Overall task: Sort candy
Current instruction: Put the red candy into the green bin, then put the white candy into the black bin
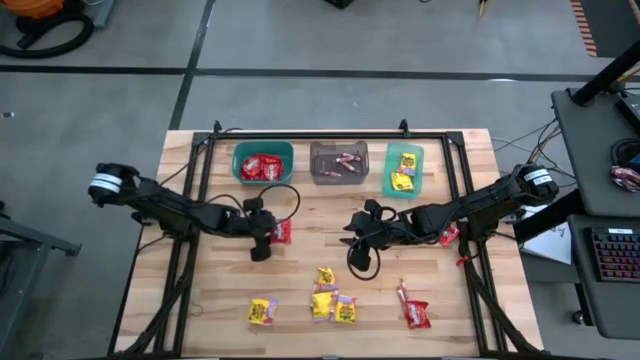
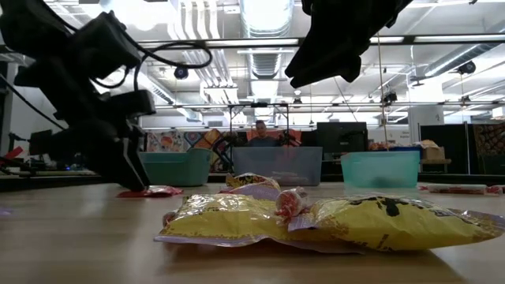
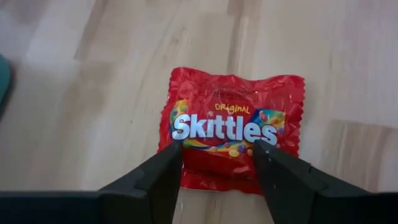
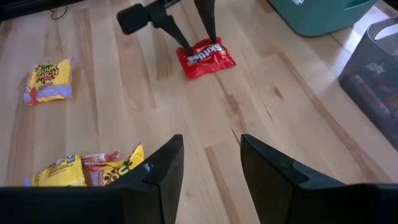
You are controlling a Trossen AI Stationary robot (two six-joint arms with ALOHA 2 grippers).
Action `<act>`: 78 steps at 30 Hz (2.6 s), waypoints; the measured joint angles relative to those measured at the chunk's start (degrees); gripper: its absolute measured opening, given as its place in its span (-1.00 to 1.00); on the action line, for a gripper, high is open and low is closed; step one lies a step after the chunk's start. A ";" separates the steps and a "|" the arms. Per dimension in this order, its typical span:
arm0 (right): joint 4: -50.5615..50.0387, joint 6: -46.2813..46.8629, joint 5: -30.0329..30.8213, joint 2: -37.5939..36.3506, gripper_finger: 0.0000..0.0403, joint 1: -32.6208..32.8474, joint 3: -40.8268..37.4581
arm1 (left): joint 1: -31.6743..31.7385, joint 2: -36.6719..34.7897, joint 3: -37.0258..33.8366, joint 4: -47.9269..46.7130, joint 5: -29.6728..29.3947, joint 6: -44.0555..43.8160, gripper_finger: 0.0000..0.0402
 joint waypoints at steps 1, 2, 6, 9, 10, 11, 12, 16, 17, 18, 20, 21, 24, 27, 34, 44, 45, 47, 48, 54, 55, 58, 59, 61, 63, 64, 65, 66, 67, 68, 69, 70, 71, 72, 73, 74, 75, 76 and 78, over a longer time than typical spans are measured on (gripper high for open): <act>0.05 0.00 0.02 0.00 -0.25 0.00 0.00 | 0.08 0.77 0.04 0.43 -0.11 -0.24 -0.12; 0.05 -0.01 0.02 0.00 -0.25 0.00 -0.02 | 0.13 1.37 0.12 0.81 -0.19 -0.53 -0.14; 0.05 -0.01 0.02 0.00 -0.25 0.00 -0.02 | 0.14 3.28 0.12 2.60 -0.31 -0.54 -0.32; 0.05 0.00 0.02 0.00 -0.25 0.00 -0.02 | 0.10 3.81 0.12 3.11 -0.34 -0.44 -0.54; 0.05 -0.01 0.02 0.00 -0.25 0.00 -0.02 | 0.12 3.85 0.11 3.19 -0.44 -0.41 -0.62; 0.07 -0.01 0.02 0.00 -0.25 0.00 -0.04 | 0.14 3.84 0.07 3.32 -0.58 -0.46 -0.70; 0.05 -0.02 0.02 0.00 -0.25 0.00 -0.04 | 0.14 3.82 0.04 3.54 -0.60 -0.57 -0.79; 0.16 -0.92 0.04 0.00 -0.25 0.00 -0.27 | 0.09 3.60 -0.07 4.98 -2.25 -2.75 -0.96; 0.37 -1.32 0.04 0.00 -0.25 0.00 -0.40 | 0.09 3.47 -0.06 5.12 -2.29 -3.03 -0.96; 0.80 -1.93 0.04 0.00 -0.25 0.00 -0.65 | 0.06 3.29 0.14 5.00 -2.31 -3.33 -0.97; 2.22 -2.64 0.04 0.00 -0.25 0.00 -1.26 | 0.03 2.75 0.64 4.39 -2.34 -4.02 -0.99; 3.28 -2.83 0.04 0.00 -0.25 0.00 -1.69 | 0.03 2.35 0.96 3.79 -2.22 -4.35 -0.99; 4.56 -2.88 0.04 0.00 -0.25 0.00 -2.67 | -0.01 0.26 2.60 2.88 -2.72 -4.62 -1.00; 4.64 -2.92 0.04 0.00 -0.25 0.00 -3.28 | 0.02 -2.29 5.00 -0.90 -4.98 -5.29 -1.00; 4.81 -3.38 0.04 0.00 -0.25 -0.02 -3.45 | 3.54 -8.87 14.59 -18.94 -14.87 -6.34 -1.00; 7.42 -3.47 0.04 0.00 -0.25 -0.02 -3.44 | 26.44 -11.27 24.25 -31.73 -18.71 4.08 -1.00; 7.44 -3.44 0.04 0.00 -0.25 -0.02 -3.43 | 29.86 -10.96 24.30 -31.65 -15.55 4.63 -1.00; 7.41 -3.35 0.04 0.00 -0.25 -0.02 -3.44 | 36.61 -9.87 24.09 -31.69 -8.98 4.73 -1.00; 7.42 -3.17 0.04 0.00 -0.25 -0.02 -3.44 | 39.60 -9.24 23.95 -31.71 -6.32 4.67 -1.00; 7.44 -2.79 0.04 0.00 -0.25 -0.02 -3.43 | 49.25 -5.39 23.77 -32.12 -3.26 5.28 -0.92; 7.47 -2.78 0.04 0.00 -0.25 -0.02 -3.43 | 49.41 -4.94 23.77 -32.11 -3.18 5.81 -0.89; 7.81 -2.28 0.04 0.00 -0.25 -0.02 -3.43 | 49.17 -4.03 23.77 -32.12 -1.57 7.10 -0.79; 7.81 -2.13 0.04 0.00 -0.25 -0.02 -3.43 | 48.92 -3.83 23.77 -32.06 -0.74 7.27 -0.76; 7.81 -1.81 0.04 0.00 -0.25 -0.02 -3.43 | 48.51 -3.72 23.77 -32.10 -0.58 7.35 -0.70; 7.81 -1.06 0.03 0.00 -0.25 -0.02 -3.35 | 47.76 -3.99 23.77 -32.13 -0.63 6.19 -0.66; 7.81 -0.54 -0.01 0.00 -0.25 -0.02 -3.29 | 47.07 -4.35 23.77 -32.20 -0.58 5.11 -0.64; 7.80 0.28 -0.01 0.00 -0.25 -0.02 -3.28 | 46.27 -4.86 23.77 -32.46 -0.15 4.31 -0.63; 7.79 0.97 -0.05 0.00 -0.25 -0.02 -3.28 | 45.20 -5.38 23.77 -32.73 0.88 3.46 -0.62; 7.79 1.59 -0.12 0.00 -0.25 -0.02 -3.28 | 43.77 -5.94 23.77 -32.76 1.58 2.47 -0.62; 7.76 2.15 -0.26 0.00 -0.25 -0.02 -3.28 | 42.13 -6.50 23.77 -32.68 2.38 1.49 -0.62; 7.71 2.73 -0.46 0.00 -0.25 -0.02 -3.28 | 40.18 -7.20 23.75 -32.64 2.68 0.51 -0.62; 7.57 3.81 -0.57 0.00 -0.25 -0.02 -3.28 | 37.79 -7.93 23.75 -32.42 2.72 -0.42 -0.62; 7.38 4.80 -0.67 -0.01 -0.25 -0.02 -3.28 | 35.26 -8.54 23.75 -31.87 2.64 -1.11 -0.62; 7.29 5.59 -1.08 -0.02 -0.25 -0.02 -3.28 | 32.55 -9.06 23.75 -31.33 2.23 -1.87 -0.61; 7.32 6.78 -1.82 0.00 -0.25 -0.02 -3.28 | 29.76 -9.42 23.75 -30.96 1.83 -2.60 -0.61; 7.34 7.94 -2.55 -0.01 -0.25 -0.02 -3.28 | 26.76 -9.69 23.75 -30.37 1.13 -3.25 -0.61; 7.33 9.05 -3.45 -0.02 -0.25 -0.02 -3.28 | 23.78 -9.89 23.75 -29.57 0.65 -3.90 -0.61; 7.31 10.29 -4.20 -0.02 -0.25 -0.02 -3.26 | 20.87 -9.94 23.75 -28.71 0.25 -4.36 -0.61; 6.82 12.84 -5.69 -0.02 -0.25 -0.02 -3.26 | 14.74 -9.73 23.75 -27.18 -0.11 -5.13 -0.61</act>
